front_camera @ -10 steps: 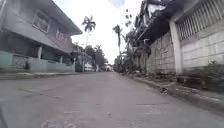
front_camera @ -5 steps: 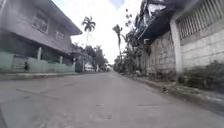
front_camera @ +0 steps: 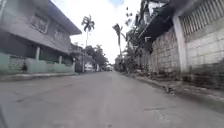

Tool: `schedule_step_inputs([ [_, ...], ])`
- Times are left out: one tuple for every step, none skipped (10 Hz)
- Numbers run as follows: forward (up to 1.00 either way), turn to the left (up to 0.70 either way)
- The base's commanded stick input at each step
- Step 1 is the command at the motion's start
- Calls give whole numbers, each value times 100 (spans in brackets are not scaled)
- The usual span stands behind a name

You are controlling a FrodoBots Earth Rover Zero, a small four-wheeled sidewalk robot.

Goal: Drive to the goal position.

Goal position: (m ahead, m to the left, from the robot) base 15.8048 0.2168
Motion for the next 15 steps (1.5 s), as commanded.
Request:
schedule_step_inputs([
  [70,0],
  [70,0],
  [70,0],
  [70,0],
  [70,0],
  [70,0],
  [70,0],
  [70,0],
  [70,0],
  [70,0],
  [70,0],
  [70,0],
  [70,0],
  [70,0],
  [70,0],
])
